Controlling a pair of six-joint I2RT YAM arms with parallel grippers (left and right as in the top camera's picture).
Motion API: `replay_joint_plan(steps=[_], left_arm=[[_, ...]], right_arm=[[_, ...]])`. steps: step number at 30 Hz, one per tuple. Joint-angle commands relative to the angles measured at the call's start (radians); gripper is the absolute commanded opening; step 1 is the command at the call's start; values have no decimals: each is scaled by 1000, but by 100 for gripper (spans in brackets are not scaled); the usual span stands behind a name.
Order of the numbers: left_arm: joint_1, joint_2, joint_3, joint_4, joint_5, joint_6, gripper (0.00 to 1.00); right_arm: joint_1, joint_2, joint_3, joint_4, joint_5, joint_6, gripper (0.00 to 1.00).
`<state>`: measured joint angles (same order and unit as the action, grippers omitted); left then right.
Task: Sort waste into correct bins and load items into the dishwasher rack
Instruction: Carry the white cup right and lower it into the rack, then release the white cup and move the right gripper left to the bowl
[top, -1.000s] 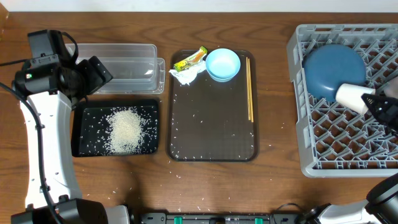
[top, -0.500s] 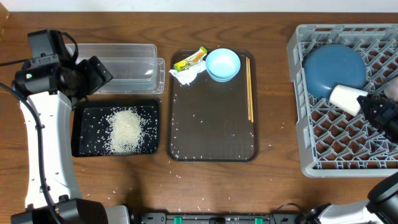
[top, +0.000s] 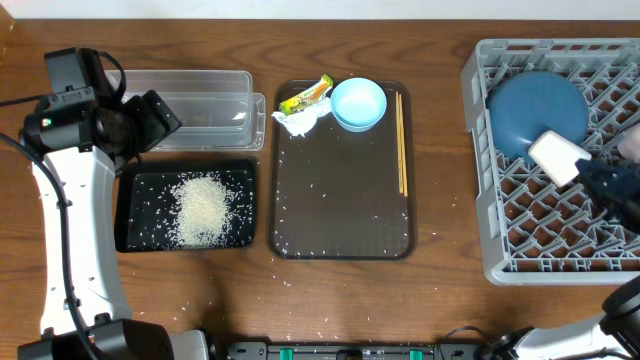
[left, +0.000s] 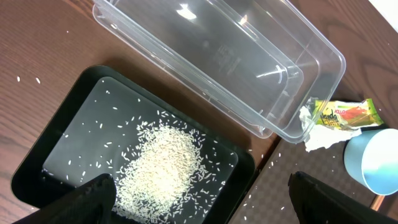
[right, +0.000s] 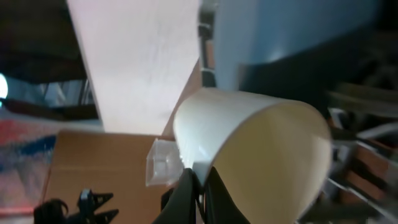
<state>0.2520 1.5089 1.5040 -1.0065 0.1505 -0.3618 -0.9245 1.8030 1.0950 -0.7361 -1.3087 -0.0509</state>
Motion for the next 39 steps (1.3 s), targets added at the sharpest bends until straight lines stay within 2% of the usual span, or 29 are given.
replay_joint_plan(steps=[1,13,19,22,24,26,27,28,29,30,34,39], left_arm=[[3,0,22,-3,-5,6,92],[3,0,23,-3,-5,6,92],[3,0,22,-3,-5,6,92],[3,0,22,-3,-5,6,92],[3,0,22,-3,-5,6,92],[3,0,22,-3,-5,6,92],[3,0,22,-3,-5,6,92],[3,0,23,-3,-5,6,92],[3,0,22,-3,-5,6,92],[3,0,22,-3,-5,6,92],[3,0,23,-3,-5,6,92],[3,0,23,-3,-5,6,92]], right_arm=[[-45,7,-10,-16,247,21,1],[-92,-42,-10,-111,265,20,3],[-92,-144,-10,-161,304,27,11],[-92,-231,-10,-178,392,84,17],[-92,-304,-10,-192,447,116,25],[-92,-374,-10,-205,482,138,43],[-92,-404,-10,-211,496,149,55],[-92,-440,-10,-216,500,152,72],[-92,-470,-10,-220,499,154,96],[-89,-504,-10,-226,496,160,99],[-58,-624,-10,-257,480,177,99],[38,-726,-11,-259,346,177,99]])
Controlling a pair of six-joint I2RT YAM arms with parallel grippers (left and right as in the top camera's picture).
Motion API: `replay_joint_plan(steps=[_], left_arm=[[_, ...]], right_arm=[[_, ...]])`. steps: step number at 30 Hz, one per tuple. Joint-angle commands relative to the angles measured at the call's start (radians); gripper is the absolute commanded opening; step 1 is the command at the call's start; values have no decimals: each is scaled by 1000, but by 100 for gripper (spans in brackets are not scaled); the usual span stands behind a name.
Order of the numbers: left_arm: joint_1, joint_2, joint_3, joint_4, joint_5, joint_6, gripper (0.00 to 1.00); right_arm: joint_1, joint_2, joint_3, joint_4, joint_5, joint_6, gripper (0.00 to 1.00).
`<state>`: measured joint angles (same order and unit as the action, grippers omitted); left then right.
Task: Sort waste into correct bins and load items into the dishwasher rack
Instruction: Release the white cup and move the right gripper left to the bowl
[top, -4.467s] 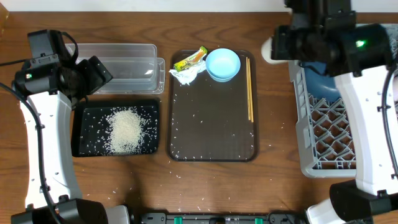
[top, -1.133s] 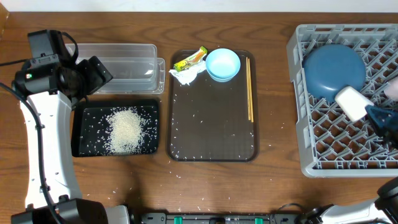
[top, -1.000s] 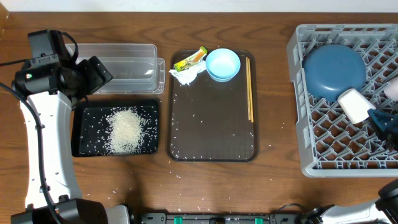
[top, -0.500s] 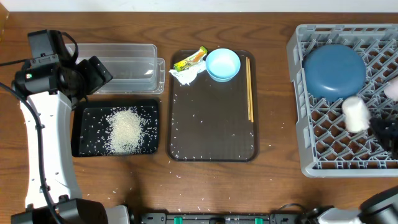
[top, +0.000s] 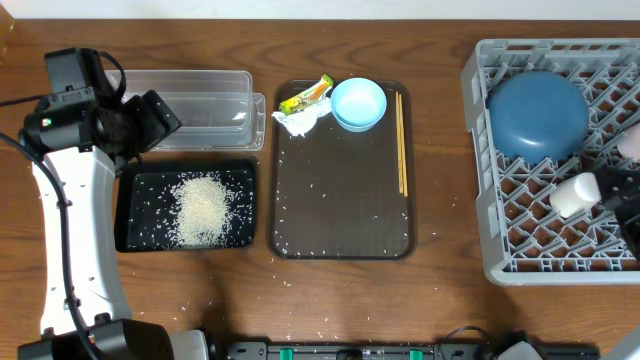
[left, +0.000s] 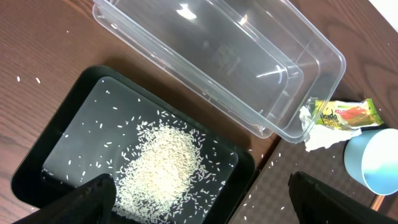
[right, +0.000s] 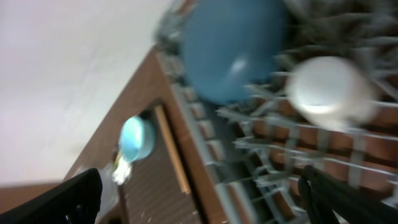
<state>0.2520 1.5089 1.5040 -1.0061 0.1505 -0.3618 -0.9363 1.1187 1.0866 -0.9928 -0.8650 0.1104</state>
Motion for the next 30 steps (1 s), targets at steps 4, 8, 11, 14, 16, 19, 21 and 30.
replay_joint_plan(steps=[4,8,11,14,16,19,21,30], left_arm=[[3,0,23,-3,-5,6,92],[3,0,23,-3,-5,6,92],[3,0,23,-3,-5,6,92],[3,0,23,-3,-5,6,92],[3,0,22,-3,-5,6,92],[3,0,23,-3,-5,6,92],[3,0,23,-3,-5,6,92],[3,0,23,-3,-5,6,92]], right_arm=[[159,-76,-2,48,-200,17,99],[304,-58,-2,108,-169,51,99],[455,-31,-2,129,-82,77,99],[632,1,-2,141,43,86,98],[756,21,-2,150,182,131,97],[954,50,-1,173,414,223,98],[1052,70,2,195,499,265,97],[1274,279,208,87,547,256,93]])
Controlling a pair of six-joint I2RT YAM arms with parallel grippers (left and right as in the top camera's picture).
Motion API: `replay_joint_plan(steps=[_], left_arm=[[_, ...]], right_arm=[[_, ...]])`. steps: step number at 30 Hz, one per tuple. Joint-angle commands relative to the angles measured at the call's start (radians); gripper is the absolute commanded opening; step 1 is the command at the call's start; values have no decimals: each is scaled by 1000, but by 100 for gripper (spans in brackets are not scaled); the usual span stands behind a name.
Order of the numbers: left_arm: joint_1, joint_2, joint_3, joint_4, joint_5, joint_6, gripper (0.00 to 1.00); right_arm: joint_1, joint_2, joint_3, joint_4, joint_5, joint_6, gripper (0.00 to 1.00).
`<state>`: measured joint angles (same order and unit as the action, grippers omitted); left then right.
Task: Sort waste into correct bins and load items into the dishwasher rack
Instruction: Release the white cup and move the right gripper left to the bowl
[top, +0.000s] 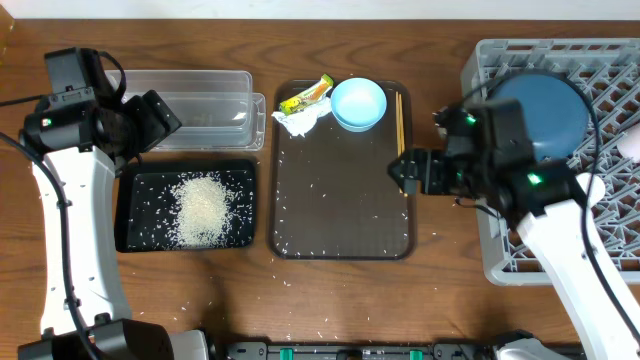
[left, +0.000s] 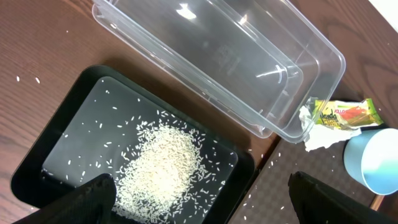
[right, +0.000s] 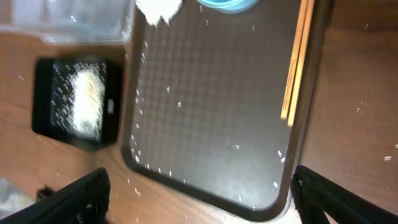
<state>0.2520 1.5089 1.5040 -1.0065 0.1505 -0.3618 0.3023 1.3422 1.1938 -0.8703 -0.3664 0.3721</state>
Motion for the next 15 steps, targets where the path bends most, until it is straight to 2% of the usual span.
replay_joint_plan(steps=[1,8,15], left_arm=[[3,0,22,-3,-5,6,92],[3,0,22,-3,-5,6,92],[3,0,23,-3,-5,6,92]], right_arm=[[45,85,141,-69,49,-21,94],[90,274,418,-277,64,-56,99],[115,294,447,-235,5,-55,99]])
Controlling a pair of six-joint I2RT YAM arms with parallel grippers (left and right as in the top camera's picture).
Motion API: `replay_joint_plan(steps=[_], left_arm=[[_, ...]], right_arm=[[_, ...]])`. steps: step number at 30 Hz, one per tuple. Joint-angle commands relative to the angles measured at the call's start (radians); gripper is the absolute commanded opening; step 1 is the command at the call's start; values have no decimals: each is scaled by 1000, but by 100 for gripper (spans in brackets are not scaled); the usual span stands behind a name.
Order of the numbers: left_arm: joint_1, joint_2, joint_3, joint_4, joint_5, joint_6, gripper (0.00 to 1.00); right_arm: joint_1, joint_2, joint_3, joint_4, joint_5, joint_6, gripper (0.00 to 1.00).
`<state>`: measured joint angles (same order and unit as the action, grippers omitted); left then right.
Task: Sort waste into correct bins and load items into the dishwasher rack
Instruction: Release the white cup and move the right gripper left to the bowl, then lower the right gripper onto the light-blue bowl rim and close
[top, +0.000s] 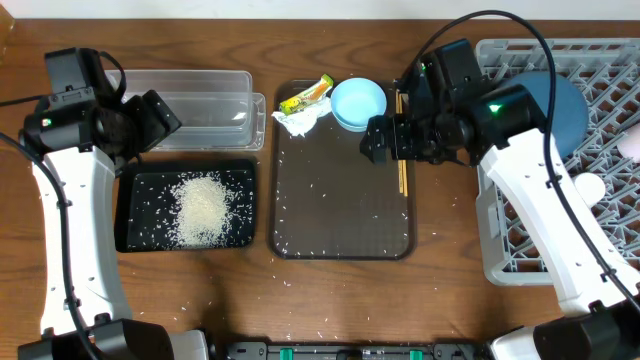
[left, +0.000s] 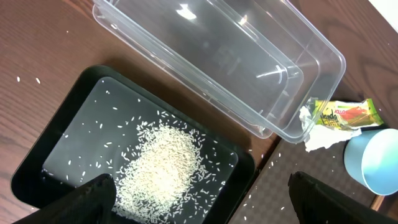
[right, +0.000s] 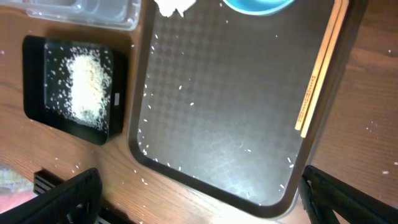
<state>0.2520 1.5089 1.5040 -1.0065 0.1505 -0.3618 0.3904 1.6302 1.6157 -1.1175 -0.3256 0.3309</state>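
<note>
A dark tray (top: 340, 215) holds a light blue bowl (top: 358, 103), wooden chopsticks (top: 402, 180), a yellow-green wrapper (top: 306, 95) and crumpled white paper (top: 297, 123). My right gripper (top: 380, 140) hangs open and empty over the tray's right half, just this side of the bowl. Its wrist view looks down on the tray (right: 224, 124) and chopsticks (right: 318, 78). My left gripper (top: 160, 115) stands open and empty over the clear bin (left: 217, 56) and the black bin (left: 68, 130) of rice. The grey rack (top: 560, 240) carries an upturned dark blue bowl (top: 562, 100) and a white cup (top: 588, 187).
Loose rice grains (top: 300, 205) are scattered on the tray and on the wooden table (top: 450, 300). My right arm (top: 530, 190) crosses the rack's left edge. The two bins sit side by side left of the tray.
My right gripper has moved from the tray's right edge to a spot farther left and back, nearer the light blue bowl. The left arm and all objects are unchanged.
My right gripper first held the white cup over the rack. Then the cup lay in the rack and the gripper was open beside it. After that the gripper stood over the tray's right edge, and now over the tray near the bowl. The left arm never moved.
</note>
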Motion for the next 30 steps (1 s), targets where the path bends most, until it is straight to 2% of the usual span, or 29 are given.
replay_joint_plan(steps=[1,21,24,30], left_arm=[[3,0,23,-3,-5,6,92],[3,0,22,-3,-5,6,92],[3,0,22,-3,-5,6,92],[3,0,22,-3,-5,6,92]], right_arm=[[27,6,25,24,-56,-14,99],[29,6,25,118,-77,-10,99],[35,6,25,151,-32,-10,99],[76,44,25,222,188,-11,99]])
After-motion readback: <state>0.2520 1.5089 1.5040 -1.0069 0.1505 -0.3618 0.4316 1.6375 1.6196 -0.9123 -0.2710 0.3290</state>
